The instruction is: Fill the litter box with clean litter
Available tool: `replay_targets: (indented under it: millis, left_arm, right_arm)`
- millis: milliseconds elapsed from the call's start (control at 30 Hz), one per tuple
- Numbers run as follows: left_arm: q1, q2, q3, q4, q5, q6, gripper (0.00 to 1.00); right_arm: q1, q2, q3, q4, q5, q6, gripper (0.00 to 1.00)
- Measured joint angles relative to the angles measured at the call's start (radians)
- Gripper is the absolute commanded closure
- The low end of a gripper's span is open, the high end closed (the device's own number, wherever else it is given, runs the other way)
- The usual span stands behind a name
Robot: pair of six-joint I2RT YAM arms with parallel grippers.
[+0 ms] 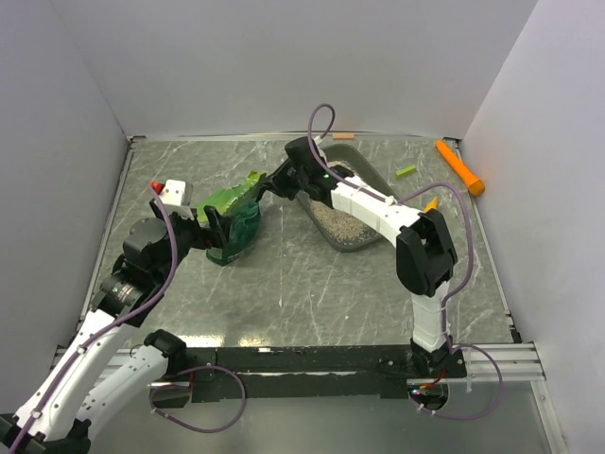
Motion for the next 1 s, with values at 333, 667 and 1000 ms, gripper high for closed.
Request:
replay_targets:
  millis: [333,667,1000]
  left_arm:
    - [0.000,0.008,0.000,-0.001,0.000,0.000,0.03]
    - [0.000,0.014,0.000,-0.001,-0.001,0.000,0.03]
    - [0.000,0.018,0.000,-0.002,-0.002,0.000,0.03]
  right_arm:
    - [-0.010,-0.173,-0.158,-0.003,0.008,-0.110,1.00]
    - [-0.001,-0.452,-0.473,-0.068,-0.001,-0.371,1.00]
    - [0.003,-0.868,-0.810,-0.246,0.135,-0.515,1.00]
